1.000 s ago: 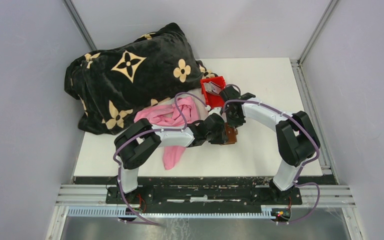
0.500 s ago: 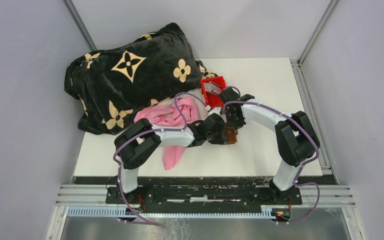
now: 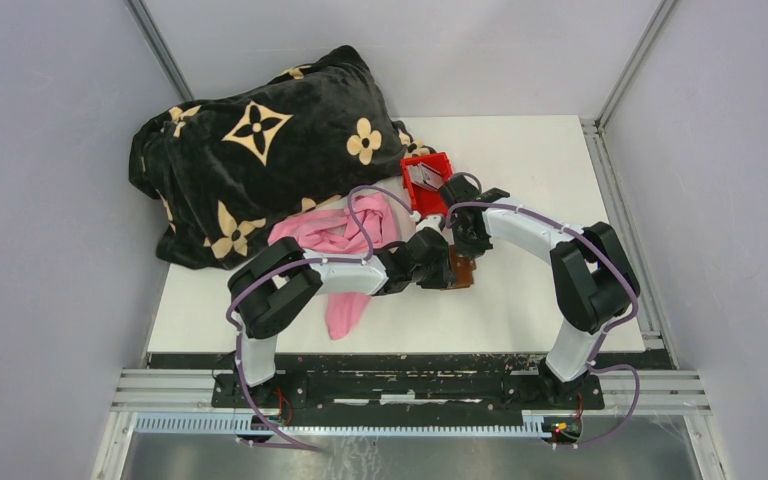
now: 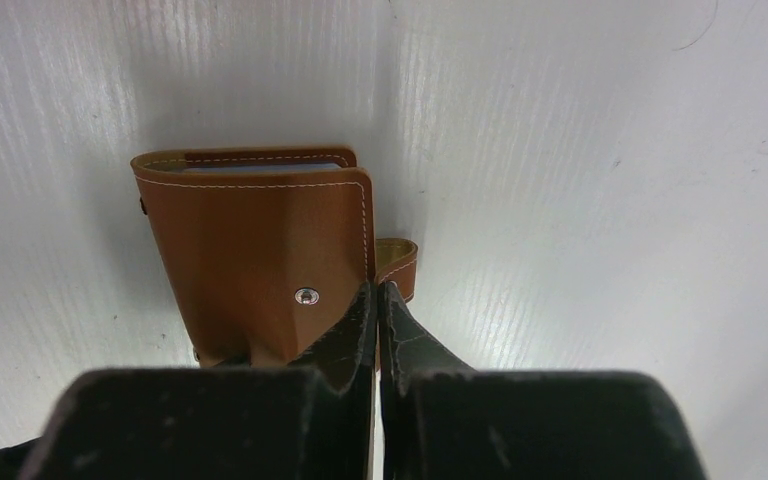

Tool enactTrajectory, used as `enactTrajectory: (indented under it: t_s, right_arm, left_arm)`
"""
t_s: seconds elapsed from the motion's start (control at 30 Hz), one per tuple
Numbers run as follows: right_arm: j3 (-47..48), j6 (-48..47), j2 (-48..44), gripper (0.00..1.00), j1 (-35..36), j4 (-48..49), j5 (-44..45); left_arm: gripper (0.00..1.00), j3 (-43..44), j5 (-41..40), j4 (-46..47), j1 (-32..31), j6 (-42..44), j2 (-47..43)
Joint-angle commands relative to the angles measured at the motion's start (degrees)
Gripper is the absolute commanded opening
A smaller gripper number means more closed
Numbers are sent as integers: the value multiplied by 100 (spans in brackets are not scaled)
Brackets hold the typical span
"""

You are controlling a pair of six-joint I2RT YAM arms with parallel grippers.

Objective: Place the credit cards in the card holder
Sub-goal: Close the card holder at the center of the board.

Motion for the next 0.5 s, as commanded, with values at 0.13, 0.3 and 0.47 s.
enactTrajectory:
  t_s: [0.13,0.3,0.47]
  right_arm:
    - [30,41,-183,1,86,41,-28]
    - [60,47,-281,1,181,80,-77]
    - [104,75,-273,1,239,62,-96]
  left_arm:
    - [32,-385,-142,-145,4,85,89]
    - [32,-379,-135,-124,4,92,118]
    - [32,-348,-120,-129,6,115,156]
